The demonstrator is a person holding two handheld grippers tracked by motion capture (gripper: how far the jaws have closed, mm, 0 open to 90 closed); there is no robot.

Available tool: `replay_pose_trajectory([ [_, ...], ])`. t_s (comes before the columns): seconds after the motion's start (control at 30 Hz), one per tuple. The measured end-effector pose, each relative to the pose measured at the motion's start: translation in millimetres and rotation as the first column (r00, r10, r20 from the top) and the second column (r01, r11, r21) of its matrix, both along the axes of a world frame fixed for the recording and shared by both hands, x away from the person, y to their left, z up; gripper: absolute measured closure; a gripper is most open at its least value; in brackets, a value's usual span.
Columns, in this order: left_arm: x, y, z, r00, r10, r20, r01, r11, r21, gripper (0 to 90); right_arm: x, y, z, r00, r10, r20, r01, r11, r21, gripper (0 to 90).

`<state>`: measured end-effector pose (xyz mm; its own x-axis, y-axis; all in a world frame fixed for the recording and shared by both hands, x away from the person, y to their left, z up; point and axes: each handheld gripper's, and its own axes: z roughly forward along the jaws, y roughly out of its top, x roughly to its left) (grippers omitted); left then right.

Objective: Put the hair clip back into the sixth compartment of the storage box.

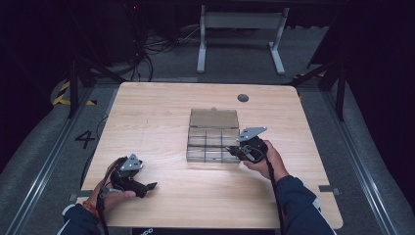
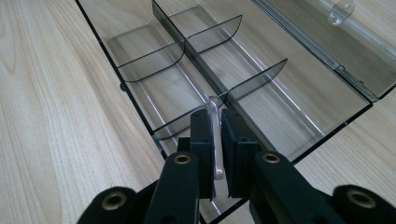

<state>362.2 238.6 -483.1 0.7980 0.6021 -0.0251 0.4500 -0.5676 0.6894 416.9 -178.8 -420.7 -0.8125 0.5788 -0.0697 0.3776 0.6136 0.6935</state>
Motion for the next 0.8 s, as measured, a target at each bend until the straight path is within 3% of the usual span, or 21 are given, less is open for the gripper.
replay_pose_trajectory([
  [0.8, 0.0, 0.0, 0.0, 1.0000, 0.000, 0.000, 0.000, 1.0000, 0.000, 0.2, -5.8, 0.4, 0.5, 0.9997, -0.002, 0.023, 0.002, 0.9999, -0.013, 81.4],
])
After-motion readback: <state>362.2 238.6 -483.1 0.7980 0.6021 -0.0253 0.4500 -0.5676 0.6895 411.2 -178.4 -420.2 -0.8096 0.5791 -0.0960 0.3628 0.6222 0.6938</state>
